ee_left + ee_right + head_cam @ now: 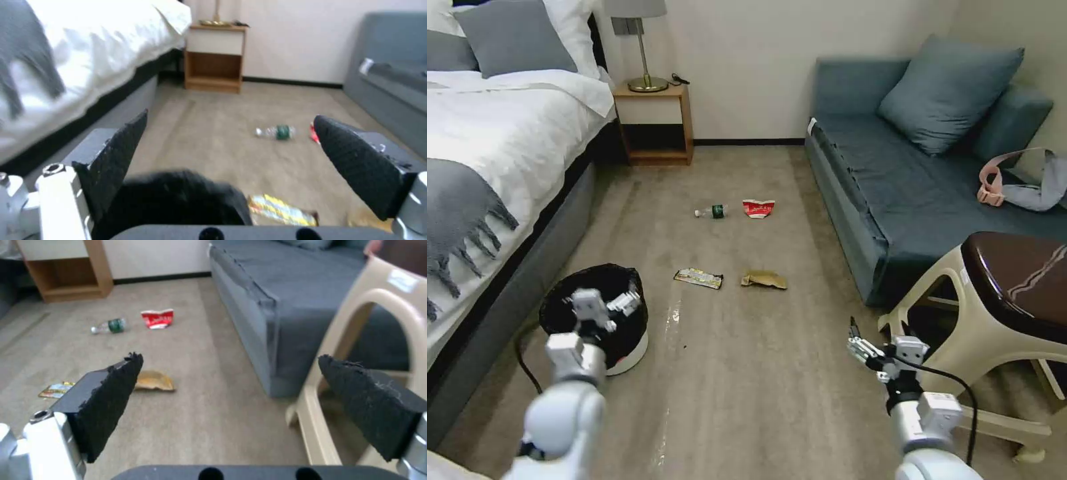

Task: Pick up the trash bin, then pick up the garbage on the floor and place it into the trash bin.

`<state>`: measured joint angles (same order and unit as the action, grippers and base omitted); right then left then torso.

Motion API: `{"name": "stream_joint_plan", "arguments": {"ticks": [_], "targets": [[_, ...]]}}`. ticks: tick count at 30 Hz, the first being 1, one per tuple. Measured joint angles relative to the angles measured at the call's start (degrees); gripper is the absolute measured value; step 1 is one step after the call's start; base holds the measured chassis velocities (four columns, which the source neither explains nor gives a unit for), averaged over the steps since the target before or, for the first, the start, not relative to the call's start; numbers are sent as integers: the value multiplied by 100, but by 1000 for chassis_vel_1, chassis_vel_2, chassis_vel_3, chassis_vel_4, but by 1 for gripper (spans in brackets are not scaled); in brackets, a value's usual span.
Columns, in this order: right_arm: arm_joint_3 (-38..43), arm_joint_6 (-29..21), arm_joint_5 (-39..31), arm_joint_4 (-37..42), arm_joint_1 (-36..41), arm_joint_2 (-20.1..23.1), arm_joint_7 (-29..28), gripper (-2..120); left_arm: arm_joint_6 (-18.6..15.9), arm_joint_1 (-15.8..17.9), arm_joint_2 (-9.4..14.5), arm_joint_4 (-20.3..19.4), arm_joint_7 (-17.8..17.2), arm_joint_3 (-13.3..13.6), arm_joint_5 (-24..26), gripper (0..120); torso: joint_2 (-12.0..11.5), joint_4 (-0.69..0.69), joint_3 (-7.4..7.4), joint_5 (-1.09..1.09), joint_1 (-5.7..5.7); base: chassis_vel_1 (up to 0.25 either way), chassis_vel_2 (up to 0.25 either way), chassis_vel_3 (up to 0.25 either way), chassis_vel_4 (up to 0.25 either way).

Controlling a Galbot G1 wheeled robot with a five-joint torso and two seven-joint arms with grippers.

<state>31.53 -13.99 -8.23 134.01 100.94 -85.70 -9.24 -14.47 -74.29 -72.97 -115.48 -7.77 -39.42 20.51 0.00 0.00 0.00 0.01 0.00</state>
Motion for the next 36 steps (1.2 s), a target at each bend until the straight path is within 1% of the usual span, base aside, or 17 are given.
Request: {"name": "stream_joint_plan", "arguments": {"ticks": [3, 4, 5, 6, 8, 11, 14, 16, 23, 24, 25, 27, 29, 31, 33, 34, 36], "targets": [[2, -258, -236, 352, 224, 86, -158, 100, -192, 253, 221, -34, -82, -92, 276, 100, 0, 0, 0, -2, 0, 0, 0, 0, 0], [31, -535, -601, 498, 233, 322, -326, 100, -357, 412, 368, -81, -147, -190, 517, 100, -1, 1, -1, 8, 0, 0, 0, 0, 0], [31, -535, -601, 498, 233, 322, -326, 100, -357, 412, 368, -81, -147, -190, 517, 100, -1, 1, -1, 8, 0, 0, 0, 0, 0], [41, -620, -724, 556, 227, 398, -379, 100, -453, 514, 463, -130, -183, -255, 658, 100, -1, 1, 0, 0, 0, 0, 0, 0, 0], [-3, -629, -885, 322, 50, 450, -418, 100, -815, 858, 785, -216, -322, -442, 1172, 100, -1, 0, 0, -1, 0, 0, 0, 0, 0], [-42, -581, -905, 144, -77, 452, -417, 100, -971, 982, 913, -142, -432, -502, 1353, 99, -1, 0, 0, -8, 0, 0, 0, 0, 0], [-78, -537, -906, 9, -187, 451, -412, 100, -1040, 993, 930, 30, -534, -507, 1391, 99, -1, 1, 0, 6, 0, 0, 0, 0, 0], [-93, -520, -908, -34, -223, 451, -409, 100, -1044, 994, 934, 91, -574, -511, 1392, 99, -1, 1, 0, -1, 0, 0, 0, 0, 0], [-138, -378, -917, -339, -417, 509, -391, 100, -1246, 1030, 1158, 898, -880, -542, 1490, 93, -1, 1, 0, -1, 0, 0, 0, 0, 0], [-139, -360, -931, -387, -464, 531, -391, 100, -1394, 1073, 1247, 1121, -952, -541, 1570, 92, -1, 0, 0, 0, 0, 0, 0, 0, 0], [-139, -360, -931, -387, -464, 531, -391, 100, -1394, 1073, 1247, 1121, -952, -541, 1570, 92, -1, 0, 0, 0, 0, 0, 0, 0, 0], [-154, -336, -981, -489, -580, 572, -391, 100, -1693, 1172, 1423, 1593, -1119, -524, 1764, 90, -1, 0, 0, -1, 0, 0, 0, 0, 0], [-158, -331, -995, -516, -605, 584, -391, 100, -1762, 1193, 1470, 1694, -1138, -515, 1798, 90, -1, 1, -1, 1, 0, 0, 0, 0, 0], [-188, -309, -1047, -622, -717, 630, -391, 100, -2121, 1272, 1694, 2024, -1225, -494, 1923, 91, -1, 0, 0, -1, 0, 0, 0, 0, 0], [-193, -307, -1056, -635, -733, 635, -391, 100, -2173, 1279, 1723, 2058, -1237, -491, 1943, 92, -1, 0, 0, -1, 0, 0, 0, 0, 0], [-228, -301, -1116, -720, -850, 669, -391, 100, -2408, 1312, 1829, 2192, -1303, -479, 2086, 93, -1, 0, 0, -1, 0, 0, 0, 0, 0], [-243, -300, -1150, -759, -909, 683, -391, 100, -2491, 1333, 1863, 2244, -1339, -467, 2147, 93, -1, 1, 0, -1, 0, 0, 0, 0, 0]]}}
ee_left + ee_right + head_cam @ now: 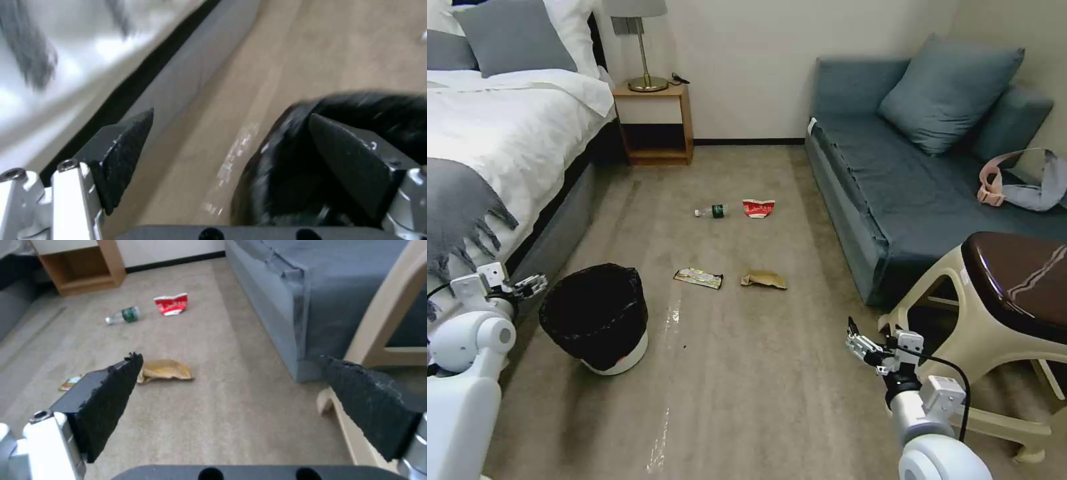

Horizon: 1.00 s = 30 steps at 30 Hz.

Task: Pick up the trash bin, then pick up the garbage on the floor and place it into the trash bin.

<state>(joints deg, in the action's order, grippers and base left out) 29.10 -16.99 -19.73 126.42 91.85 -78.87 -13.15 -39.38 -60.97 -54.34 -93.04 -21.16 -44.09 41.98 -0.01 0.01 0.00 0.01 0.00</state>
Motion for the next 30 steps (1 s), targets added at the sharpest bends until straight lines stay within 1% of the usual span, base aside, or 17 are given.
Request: {"name": "stream_joint_plan", "arguments": {"ticks": [2, 3, 5, 6, 7, 9, 11, 13, 14, 15, 17, 19, 24, 27, 28, 30], "targets": [[-26, 5, -62, -85, -123, 25, 0, 100, -211, 132, 61, 208, -101, 107, 110, 93, 0, 1, 0, 0, 0, 0, 0, 0, 0], [-26, 5, -62, -85, -123, 25, 0, 100, -211, 132, 61, 208, -101, 107, 110, 93, 0, 1, 0, 0, 0, 0, 0, 0, 0], [-51, 15, -120, -145, -236, 39, -1, 100, -298, 339, 62, 481, -132, 303, 114, 92, 0, -1, 0, 0, 0, 0, 0, 0, 0], [-51, 15, -120, -145, -236, 39, -1, 100, -298, 339, 62, 481, -132, 303, 114, 92, 0, -1, 0, 0, 0, 0, 0, 0, 0], [-56, 19, -129, -155, -253, 42, -1, 100, -301, 396, 44, 547, -134, 366, 99, 91, 0, -1, 0, -1, 0, 0, 0, 0, 0], [-69, 48, -146, -207, -296, 53, -1, 100, -271, 535, -73, 697, -123, 517, -66, 90, 0, -2, 0, 0, 0, 0, 0, 0, 0], [-70, 58, -147, -225, -305, 58, -1, 100, -256, 558, -113, 720, -114, 559, -111, 90, 0, -1, 0, -1, 0, 0, 0, 0, 0], [-68, 82, -165, -272, -340, 87, -1, 100, -224, 620, -250, 787, -92, 689, -242, 86, 0, -1, 0, -1, 0, 0, 0, 0, 0], [-68, 82, -165, -272, -340, 87, -1, 100, -224, 620, -250, 787, -92, 689, -242, 86, 0, -1, 0, -1, 0, 0, 0, 0, 0], [-58, 86, -200, -290, -366, 104, -2, 100, -210, 673, -327, 862, -84, 770, -319, 86, 0, -1, 0, -1, 0, 0, 0, 0, 0], [-51, 87, -213, -296, -377, 109, -3, 100, -205, 692, -347, 892, -80, 795, -337, 86, 1, -1, 0, -1, 0, 0, 0, 0, 0], [-27, 95, -272, -334, -428, 132, -10, 100, -182, 817, -429, 1102, -65, 907, -410, 86, 0, -2, 0, 0, 0, 0, 0, 0, 0], [-21, 97, -329, -396, -487, 161, -14, 100, -163, 874, -443, 1249, -65, 926, -471, 86, 0, -2, 0, -1, 0, 0, 0, 0, 0], [-34, 88, -513, -421, -535, 171, -18, 100, -141, 875, -425, 1319, -58, 895, -502, 86, 0, -1, 0, -1, 0, 0, 0, 0, 0], [-61, -28, -815, -369, -568, 172, -81, 100, -109, 878, -409, 1400, -33, 876, -539, 86, 0, -1, 0, -2, 0, 0, 0, 0, 0], [-73, -93, -954, -327, -597, 170, -124, 100, -94, 889, -406, 1473, -17, 871, -569, 86, 1, 0, 1, -1, 0, 0, 0, 0, 0]]}}
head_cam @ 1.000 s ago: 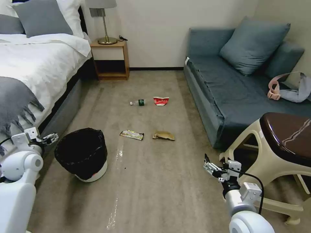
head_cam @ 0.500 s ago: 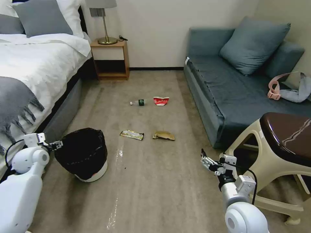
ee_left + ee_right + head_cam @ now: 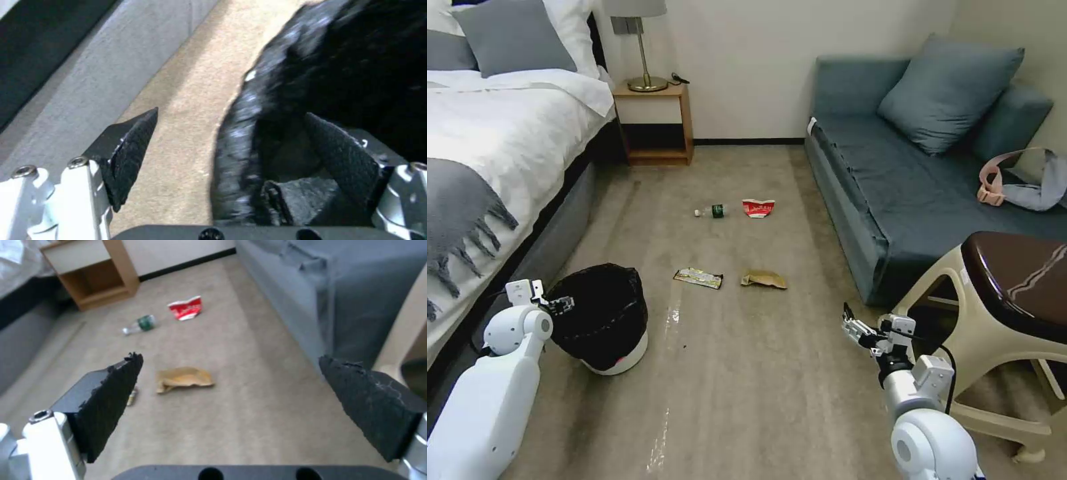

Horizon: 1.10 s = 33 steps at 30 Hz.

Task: Pick up the trash bin, then pick up the garbage on the floor and place it into the trash bin.

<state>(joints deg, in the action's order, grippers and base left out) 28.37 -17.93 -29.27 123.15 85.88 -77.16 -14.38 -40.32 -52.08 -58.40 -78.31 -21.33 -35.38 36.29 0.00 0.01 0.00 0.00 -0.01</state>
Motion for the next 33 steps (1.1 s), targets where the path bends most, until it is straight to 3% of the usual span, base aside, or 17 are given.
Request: {"name": "stream_joint_plan", "arguments": {"ticks": [4, 7, 9, 11, 12, 20, 28, 33], "targets": [[-23, -36, -60, 13, -75, 8, -4, 100, 16, 35, -13, 115, 35, 31, -59, 81, 0, 0, 0, 0, 0, 0, 0, 0, 0], [-49, -88, -109, 101, -110, 20, -6, 100, 12, 81, -26, 125, 118, 87, -132, 68, 0, 0, 0, 1, 0, 0, 0, 0, 0], [-54, -97, -114, 117, -110, 20, -7, 100, 9, 93, -29, 135, 130, 94, -138, 66, 0, -1, 0, 0, 0, 0, 0, 0, 0], [-88, -128, -133, 202, -89, 18, -6, 100, -25, 166, -51, 233, 182, 138, -148, 53, 0, -2, 0, 1, 0, 0, 0, 0, 0], [-88, -128, -133, 202, -89, 18, -6, 100, -25, 166, -51, 233, 182, 138, -148, 53, 0, -2, 0, 1, 0, 0, 0, 0, 0], [-83, -126, -134, 197, -29, 49, 12, 100, -20, 78, -73, 290, 286, 120, -146, 19, 1, 0, 1, -4, 0, 0, 0, 0, 0], [-72, -100, -95, 147, 3, 49, 27, 100, 153, -114, -114, 177, 300, -45, -244, 13, 1, -2, 1, 1, 1, 0, 0, 0, 0], [-73, -26, -13, 77, 52, 25, 56, 100, 324, -402, -137, -263, 282, -363, -469, 8, 0, -2, 0, 5, 1, 0, 0, 0, 0]]}}
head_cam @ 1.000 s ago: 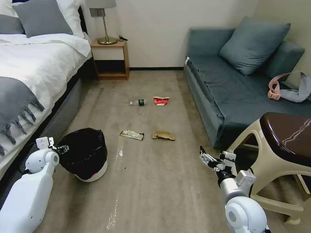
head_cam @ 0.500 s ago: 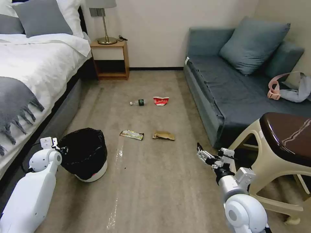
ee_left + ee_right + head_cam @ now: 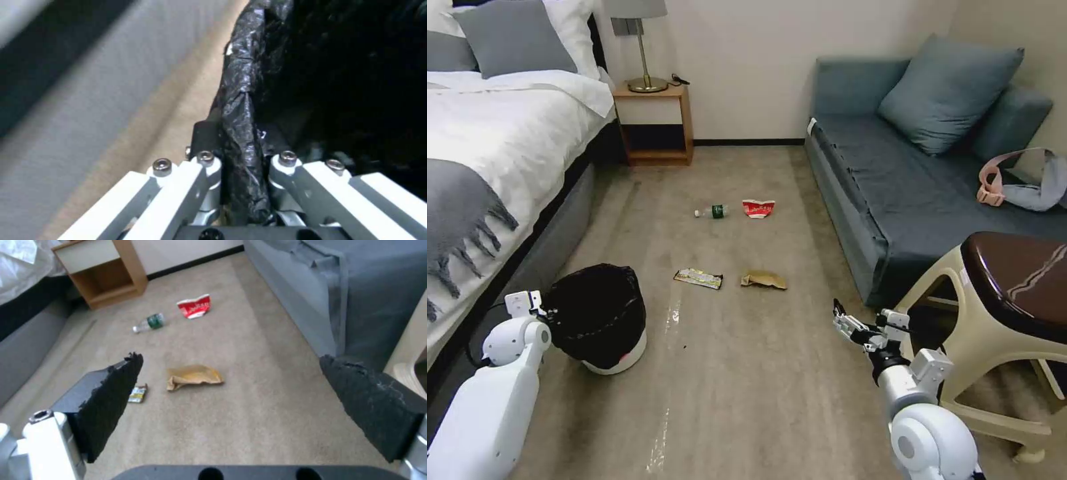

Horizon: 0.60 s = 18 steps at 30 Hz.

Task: Pick up the trash bin, then pick up the garbage on the floor and place it into the trash bin.

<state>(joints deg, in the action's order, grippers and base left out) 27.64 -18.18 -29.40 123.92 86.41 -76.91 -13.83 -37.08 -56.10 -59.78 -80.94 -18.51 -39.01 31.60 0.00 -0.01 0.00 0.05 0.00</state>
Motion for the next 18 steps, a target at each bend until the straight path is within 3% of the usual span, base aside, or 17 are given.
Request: {"name": "stream_joint_plan", "arguments": {"ticks": [7, 9, 13, 14, 16, 18], "targets": [[-2, 17, 7, -17, -1, -5, 0, 100, 97, -262, -14, -464, -25, -407, -109, 4, 0, 2, 0, -2, 0, 0, 0, 0, 0], [-2, 87, 42, -30, -2, -4, 23, 100, 139, -396, -14, -755, -44, -566, -180, 4, 0, 3, 0, -4, 0, 0, 0, 0, 0], [-2, 151, 147, -52, -2, -4, 83, 100, 175, -509, -20, -1028, -16, -656, -283, 4, -1, 4, 0, -4, 0, 0, 0, 0, 0], [-13, 208, 237, -77, -4, -4, 138, 100, 194, -584, -34, -1262, 2, -714, -396, 4, -1, 1, 0, -4, 0, 0, 0, 0, 0], [-19, 218, 258, -85, -5, -4, 153, 100, 199, -614, -41, -1371, 2, -737, -446, 4, -1, 1, 0, -4, 0, 0, 0, 0, 0], [-48, 278, 327, -141, -21, 7, 250, 100, 215, -722, -73, -1834, 4, -793, -727, 4, -1, 2, 0, -5, 0, 0, 0, 0, 0]]}}
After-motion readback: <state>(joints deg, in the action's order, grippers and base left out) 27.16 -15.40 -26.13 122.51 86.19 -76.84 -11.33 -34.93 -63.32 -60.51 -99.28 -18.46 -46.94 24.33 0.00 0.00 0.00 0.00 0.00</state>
